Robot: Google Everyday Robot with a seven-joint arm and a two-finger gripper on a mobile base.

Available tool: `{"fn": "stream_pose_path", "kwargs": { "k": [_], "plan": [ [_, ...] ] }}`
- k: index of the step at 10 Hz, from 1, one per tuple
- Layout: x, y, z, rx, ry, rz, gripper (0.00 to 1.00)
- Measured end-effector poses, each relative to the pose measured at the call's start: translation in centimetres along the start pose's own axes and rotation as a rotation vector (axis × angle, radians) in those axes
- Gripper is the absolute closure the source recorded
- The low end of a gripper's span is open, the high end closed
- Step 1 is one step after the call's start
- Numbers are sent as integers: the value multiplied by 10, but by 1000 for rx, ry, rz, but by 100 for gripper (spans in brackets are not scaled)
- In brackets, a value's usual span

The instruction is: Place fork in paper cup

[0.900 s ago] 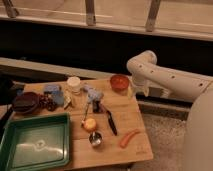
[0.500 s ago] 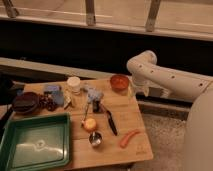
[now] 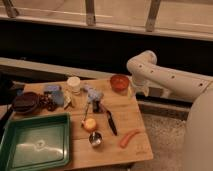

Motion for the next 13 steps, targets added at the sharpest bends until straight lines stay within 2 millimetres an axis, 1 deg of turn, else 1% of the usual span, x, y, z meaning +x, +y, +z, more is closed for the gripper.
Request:
{"fn": "stream_pose_path", "kwargs": {
  "k": [11, 12, 13],
  "plan": [
    [0, 0, 0, 6, -3, -6, 35],
    [0, 2, -2, 18, -16, -21, 35],
    [-2, 8, -4, 25, -23, -40, 35]
  ]
}}
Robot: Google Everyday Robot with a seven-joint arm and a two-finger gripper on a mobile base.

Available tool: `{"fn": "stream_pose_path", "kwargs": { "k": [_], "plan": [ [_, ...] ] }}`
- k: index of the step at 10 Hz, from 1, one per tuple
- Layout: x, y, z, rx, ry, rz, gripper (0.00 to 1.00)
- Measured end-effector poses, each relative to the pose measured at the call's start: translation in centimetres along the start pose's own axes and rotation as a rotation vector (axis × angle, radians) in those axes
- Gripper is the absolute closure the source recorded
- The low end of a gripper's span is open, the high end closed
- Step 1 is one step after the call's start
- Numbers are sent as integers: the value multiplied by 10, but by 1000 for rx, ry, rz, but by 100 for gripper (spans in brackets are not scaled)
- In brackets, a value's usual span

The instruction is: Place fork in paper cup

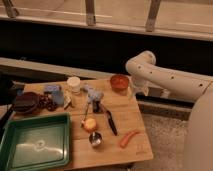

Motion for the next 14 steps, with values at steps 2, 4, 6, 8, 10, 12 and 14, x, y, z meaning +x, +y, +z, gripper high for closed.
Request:
{"fn": "stream_pose_path", "kwargs": {
  "k": [2, 4, 6, 8, 10, 12, 14],
  "plan": [
    [-17, 34, -10, -3, -25, -65, 35],
    [-33, 76, -25, -18, -54, -139, 35],
    [-40, 120, -42, -45, -82, -221, 35],
    [-36, 173, -57, -81, -101, -310, 35],
    [-30, 225, -65, -127, -109, -385, 35],
    [-28, 228, -66, -128, -111, -386, 35],
    [-29, 231, -66, -131, -112, -389, 35]
  ]
}}
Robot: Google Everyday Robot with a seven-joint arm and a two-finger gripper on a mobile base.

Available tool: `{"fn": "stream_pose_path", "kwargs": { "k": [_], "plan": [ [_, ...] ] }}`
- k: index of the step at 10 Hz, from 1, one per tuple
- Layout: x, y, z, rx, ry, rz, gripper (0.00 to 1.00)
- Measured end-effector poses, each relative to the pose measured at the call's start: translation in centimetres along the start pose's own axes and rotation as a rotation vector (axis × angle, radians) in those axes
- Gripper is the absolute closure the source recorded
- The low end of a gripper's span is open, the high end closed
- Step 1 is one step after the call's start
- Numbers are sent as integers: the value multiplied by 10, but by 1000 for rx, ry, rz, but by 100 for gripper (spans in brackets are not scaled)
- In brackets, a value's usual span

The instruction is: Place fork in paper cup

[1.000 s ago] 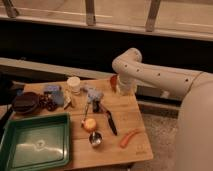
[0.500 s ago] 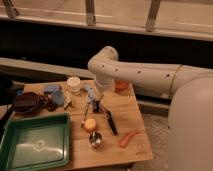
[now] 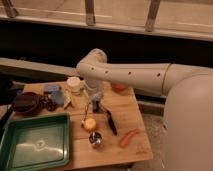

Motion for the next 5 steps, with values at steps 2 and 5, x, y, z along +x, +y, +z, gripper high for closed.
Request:
{"fn": "stream_pose_path", "kwargs": {
  "k": [2, 5],
  "plan": [
    [2, 0, 5, -9, 20, 1, 35],
    [-1, 34, 49, -61, 73, -25, 35]
  ]
}}
